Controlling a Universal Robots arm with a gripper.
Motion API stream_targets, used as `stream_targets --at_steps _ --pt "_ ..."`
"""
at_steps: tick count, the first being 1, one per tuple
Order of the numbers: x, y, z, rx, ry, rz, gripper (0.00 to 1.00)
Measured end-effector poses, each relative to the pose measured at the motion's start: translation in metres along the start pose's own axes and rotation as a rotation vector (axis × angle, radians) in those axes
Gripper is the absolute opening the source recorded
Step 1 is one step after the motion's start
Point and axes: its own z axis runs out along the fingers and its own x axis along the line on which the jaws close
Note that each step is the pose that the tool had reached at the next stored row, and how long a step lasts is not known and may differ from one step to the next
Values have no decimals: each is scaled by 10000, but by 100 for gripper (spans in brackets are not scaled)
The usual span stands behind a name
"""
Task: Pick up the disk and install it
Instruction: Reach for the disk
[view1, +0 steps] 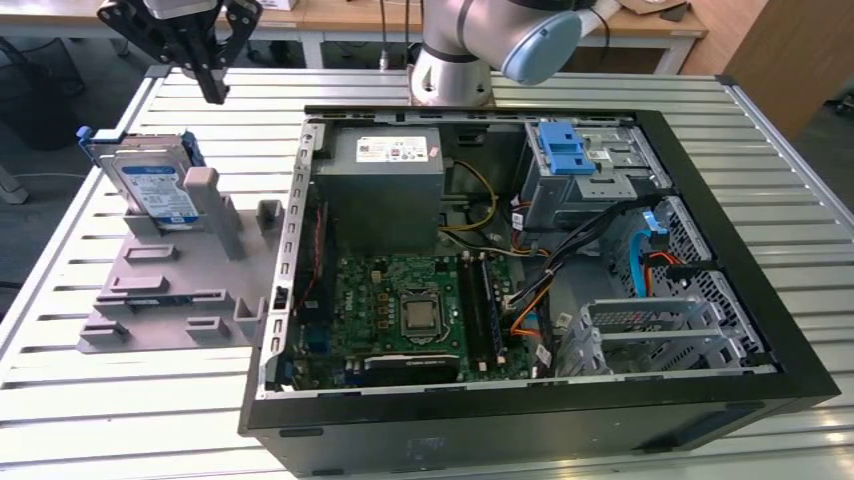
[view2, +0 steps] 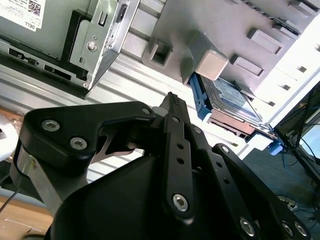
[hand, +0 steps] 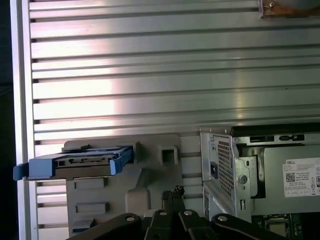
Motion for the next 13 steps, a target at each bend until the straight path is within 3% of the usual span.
stream_targets --at_steps 13 --pt "135 -9 0 1 7 1 11"
